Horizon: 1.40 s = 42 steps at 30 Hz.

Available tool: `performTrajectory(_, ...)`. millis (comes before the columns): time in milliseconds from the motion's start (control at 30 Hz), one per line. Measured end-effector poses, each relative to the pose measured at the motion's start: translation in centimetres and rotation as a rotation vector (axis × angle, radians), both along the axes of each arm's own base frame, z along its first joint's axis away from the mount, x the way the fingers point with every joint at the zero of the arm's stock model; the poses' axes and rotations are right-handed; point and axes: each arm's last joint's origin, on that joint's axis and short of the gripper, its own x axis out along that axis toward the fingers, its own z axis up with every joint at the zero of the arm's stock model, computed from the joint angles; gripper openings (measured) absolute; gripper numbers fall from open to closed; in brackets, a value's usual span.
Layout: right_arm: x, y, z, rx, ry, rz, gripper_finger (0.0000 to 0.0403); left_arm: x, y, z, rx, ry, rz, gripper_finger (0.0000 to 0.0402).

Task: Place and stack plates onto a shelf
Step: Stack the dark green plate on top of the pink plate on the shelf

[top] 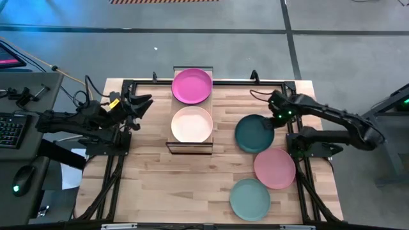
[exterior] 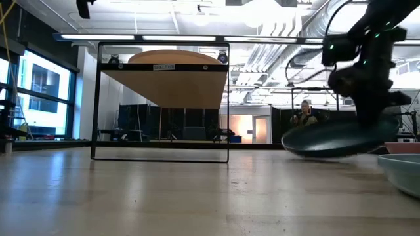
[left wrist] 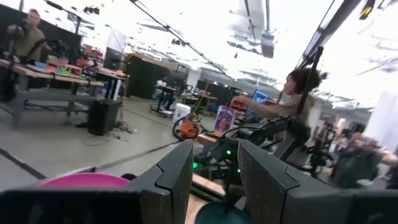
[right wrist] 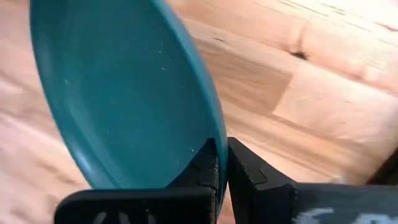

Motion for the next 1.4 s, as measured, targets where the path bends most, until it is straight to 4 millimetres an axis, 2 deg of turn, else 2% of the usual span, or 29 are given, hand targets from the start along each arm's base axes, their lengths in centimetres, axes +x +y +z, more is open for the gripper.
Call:
performTrajectory(367,-1.9,1.8,3.5,-0.060,-0.249,-0.127,0.0001,-0.4,0.0,1.0,0.065,-0.083,0.022,0.0117)
performTrajectory(767,-1.1,1.0,10.8,-0.215,-0.408,-0.149,0.0000,-0.5,0.0,1.3,0.091,-0.099,0.034,0.0117)
performTrajectory(1000,1.7,-1.1,13.8,-0.234,-0.417,-0.117,0.0000,-0.5,0.0,1.3,0.092,-0.096,0.034,0.0117)
performTrajectory(1200,5.4,-3.5,16.0,-0.282,-0.460,-0.058,0.0000,-0.4,0.0,1.2,0.093,-0.084,0.033,0.0117)
performTrajectory(1400,9.4,-6.4,17.2,-0.353,-0.505,-0.050,0.0000,-0.2,0.0,0.5,0.098,-0.011,0.029,0.0117)
